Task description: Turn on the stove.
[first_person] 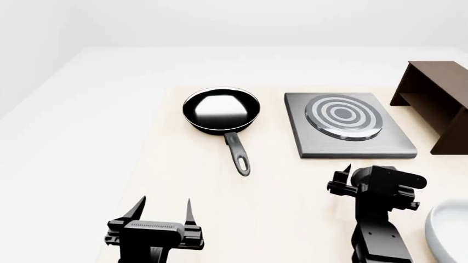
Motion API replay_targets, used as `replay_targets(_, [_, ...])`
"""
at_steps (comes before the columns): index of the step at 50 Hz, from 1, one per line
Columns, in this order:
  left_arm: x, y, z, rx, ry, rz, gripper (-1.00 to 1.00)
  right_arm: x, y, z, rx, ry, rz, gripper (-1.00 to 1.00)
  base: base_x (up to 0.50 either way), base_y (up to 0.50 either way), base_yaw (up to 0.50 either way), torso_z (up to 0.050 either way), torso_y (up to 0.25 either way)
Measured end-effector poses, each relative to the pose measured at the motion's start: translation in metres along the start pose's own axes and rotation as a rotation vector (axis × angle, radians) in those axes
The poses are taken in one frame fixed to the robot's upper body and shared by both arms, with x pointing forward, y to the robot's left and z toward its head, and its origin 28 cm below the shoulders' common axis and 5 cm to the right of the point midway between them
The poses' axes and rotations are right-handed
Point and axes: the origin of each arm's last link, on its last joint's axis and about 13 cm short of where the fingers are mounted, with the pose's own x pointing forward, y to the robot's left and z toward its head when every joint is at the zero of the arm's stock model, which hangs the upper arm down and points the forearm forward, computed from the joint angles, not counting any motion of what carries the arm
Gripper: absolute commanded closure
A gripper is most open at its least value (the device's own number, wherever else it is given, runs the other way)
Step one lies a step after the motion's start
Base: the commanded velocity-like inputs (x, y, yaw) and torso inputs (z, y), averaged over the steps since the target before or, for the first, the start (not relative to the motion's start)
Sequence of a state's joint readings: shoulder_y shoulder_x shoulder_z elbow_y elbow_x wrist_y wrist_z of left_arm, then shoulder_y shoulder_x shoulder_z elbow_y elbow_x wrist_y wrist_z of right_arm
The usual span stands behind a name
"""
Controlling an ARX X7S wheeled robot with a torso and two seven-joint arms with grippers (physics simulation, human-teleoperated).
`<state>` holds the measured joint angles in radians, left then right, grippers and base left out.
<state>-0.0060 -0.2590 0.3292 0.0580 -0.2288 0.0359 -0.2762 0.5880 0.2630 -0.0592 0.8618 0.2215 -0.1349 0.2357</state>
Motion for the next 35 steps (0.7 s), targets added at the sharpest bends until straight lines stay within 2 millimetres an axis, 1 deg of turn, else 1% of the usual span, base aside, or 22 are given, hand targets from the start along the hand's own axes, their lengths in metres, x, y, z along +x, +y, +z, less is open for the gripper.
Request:
replay_targets(6, [0.0, 0.0, 0.001, 0.001, -0.002, 0.001, -1.0, -0.013, 0.003, 0.013, -0.009, -0.061, 0.03, -1.0, 0.0, 0.0, 0.0, 0.0, 0.0])
replay_targets(15, [-0.002, 0.0, 0.003, 0.001, -0.008, -0.002, -1.0, -0.046, 0.012, 0.027, -0.029, -0.155, 0.099, -1.0, 0.0, 0.0, 0.0, 0.0, 0.0])
replay_targets(28, [-0.008, -0.002, 0.009, 0.004, -0.031, -0.008, -1.0, -0.104, 0.033, 0.032, -0.063, -0.283, 0.206, -1.0, 0.0, 0.0, 0.0, 0.0, 0.0])
replay_targets(35, [-0.012, -0.004, 0.013, 0.008, -0.048, -0.014, -1.0, -0.129, 0.04, 0.033, -0.073, -0.341, 0.245, -1.0, 0.0, 0.0, 0.0, 0.0, 0.0])
